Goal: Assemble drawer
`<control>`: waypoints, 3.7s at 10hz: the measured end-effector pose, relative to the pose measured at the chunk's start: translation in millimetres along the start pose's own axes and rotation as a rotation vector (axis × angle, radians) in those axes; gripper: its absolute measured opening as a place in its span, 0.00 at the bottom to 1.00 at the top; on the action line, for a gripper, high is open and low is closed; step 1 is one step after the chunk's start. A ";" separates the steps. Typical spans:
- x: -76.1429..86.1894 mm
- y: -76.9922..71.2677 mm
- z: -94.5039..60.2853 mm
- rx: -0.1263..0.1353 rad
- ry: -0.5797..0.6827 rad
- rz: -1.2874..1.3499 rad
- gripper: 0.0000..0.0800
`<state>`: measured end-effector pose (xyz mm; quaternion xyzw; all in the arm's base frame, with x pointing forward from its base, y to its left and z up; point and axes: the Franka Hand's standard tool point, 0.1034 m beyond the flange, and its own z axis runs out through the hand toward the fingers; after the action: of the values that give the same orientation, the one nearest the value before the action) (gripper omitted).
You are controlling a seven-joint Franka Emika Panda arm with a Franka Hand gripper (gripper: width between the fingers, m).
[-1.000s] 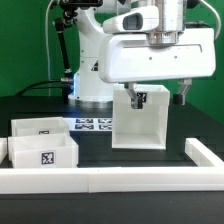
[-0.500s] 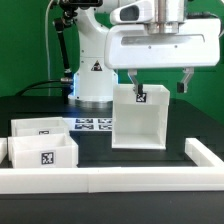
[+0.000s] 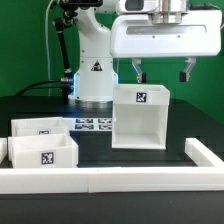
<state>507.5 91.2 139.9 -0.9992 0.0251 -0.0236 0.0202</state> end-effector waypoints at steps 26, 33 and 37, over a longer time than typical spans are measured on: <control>-66.6 -15.3 36.8 0.006 -0.001 0.058 0.05; 3.7 -22.0 39.9 0.032 0.061 0.035 0.05; 41.4 -25.5 41.5 0.044 0.097 0.022 0.05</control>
Offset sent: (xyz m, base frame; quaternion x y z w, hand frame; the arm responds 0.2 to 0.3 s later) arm -0.0630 0.0001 -0.0054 -0.0052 0.0121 0.0817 0.9966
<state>552.0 116.1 101.4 -0.9959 0.0367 -0.0725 0.0410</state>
